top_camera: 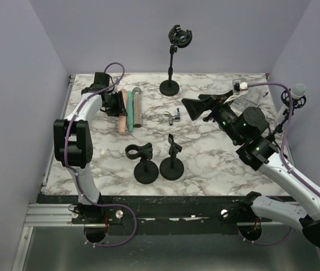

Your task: Remove the microphone from the stand

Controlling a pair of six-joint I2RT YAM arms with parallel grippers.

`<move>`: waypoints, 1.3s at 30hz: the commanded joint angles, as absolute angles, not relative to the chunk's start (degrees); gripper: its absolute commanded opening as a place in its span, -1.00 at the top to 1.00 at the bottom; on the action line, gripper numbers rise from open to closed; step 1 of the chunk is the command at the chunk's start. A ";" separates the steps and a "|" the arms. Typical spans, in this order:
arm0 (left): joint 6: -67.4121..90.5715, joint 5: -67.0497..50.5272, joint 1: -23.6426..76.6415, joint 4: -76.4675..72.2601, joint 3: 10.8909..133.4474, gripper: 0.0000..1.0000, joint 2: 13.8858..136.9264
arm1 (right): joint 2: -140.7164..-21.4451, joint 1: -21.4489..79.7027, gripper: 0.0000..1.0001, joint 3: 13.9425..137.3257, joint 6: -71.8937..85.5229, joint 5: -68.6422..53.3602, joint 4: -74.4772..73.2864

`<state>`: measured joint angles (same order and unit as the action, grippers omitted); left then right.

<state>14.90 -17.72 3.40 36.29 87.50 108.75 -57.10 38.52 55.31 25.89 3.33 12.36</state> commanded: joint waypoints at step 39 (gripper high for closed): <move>17.75 -25.87 -1.38 50.41 109.69 -0.17 126.18 | -58.86 38.40 -0.99 54.07 27.34 4.99 12.44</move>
<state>17.61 -23.49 -1.17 50.28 109.01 126.67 -58.52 38.52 54.68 26.98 5.52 10.90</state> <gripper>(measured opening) 0.580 0.997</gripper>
